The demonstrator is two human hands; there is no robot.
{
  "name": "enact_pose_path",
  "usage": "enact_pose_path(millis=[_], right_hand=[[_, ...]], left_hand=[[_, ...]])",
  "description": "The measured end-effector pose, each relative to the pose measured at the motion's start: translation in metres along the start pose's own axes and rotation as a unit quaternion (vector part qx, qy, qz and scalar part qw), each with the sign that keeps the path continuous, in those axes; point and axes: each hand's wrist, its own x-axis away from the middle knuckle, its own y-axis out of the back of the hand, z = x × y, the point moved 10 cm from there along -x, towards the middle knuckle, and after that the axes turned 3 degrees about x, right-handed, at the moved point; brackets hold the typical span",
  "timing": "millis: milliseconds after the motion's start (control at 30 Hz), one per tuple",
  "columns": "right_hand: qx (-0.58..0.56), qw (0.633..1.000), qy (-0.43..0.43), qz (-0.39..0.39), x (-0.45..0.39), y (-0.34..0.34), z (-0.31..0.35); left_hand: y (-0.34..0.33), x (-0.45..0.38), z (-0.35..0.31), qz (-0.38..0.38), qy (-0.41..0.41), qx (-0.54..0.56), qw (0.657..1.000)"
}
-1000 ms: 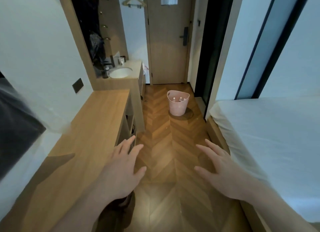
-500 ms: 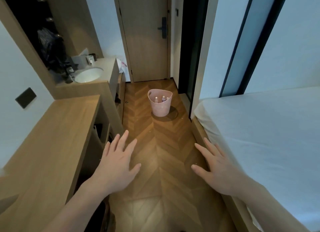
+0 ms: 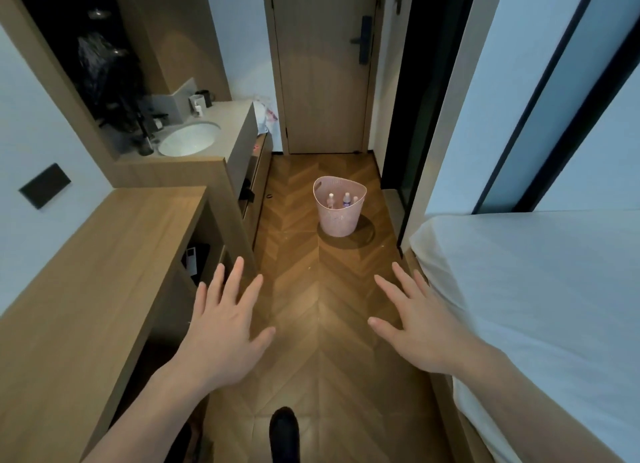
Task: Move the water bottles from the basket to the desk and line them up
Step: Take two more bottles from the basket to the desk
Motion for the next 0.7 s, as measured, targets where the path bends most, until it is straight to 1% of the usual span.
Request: enact_pose_path(millis=[167,400,567,700], right_hand=[[0.011,1.000,-0.004,-0.002,-0.066,0.016,-0.007],[0.012,0.999,-0.047,-0.008,-0.185,0.047,-0.022],[-0.051,0.995,-0.082,-0.033,-0.257,0.068,-0.037],[-0.062,0.992,-0.111,-0.024,-0.294,0.072,-0.062]], left_hand=[[-0.009,-0.077,0.005,0.001,-0.004,0.006,1.000],[0.001,-0.217,0.012,-0.005,-0.042,0.022,0.999],[0.008,-0.312,0.009,0.009,-0.078,0.005,0.997],[0.008,-0.374,-0.008,0.025,-0.107,0.000,0.994]])
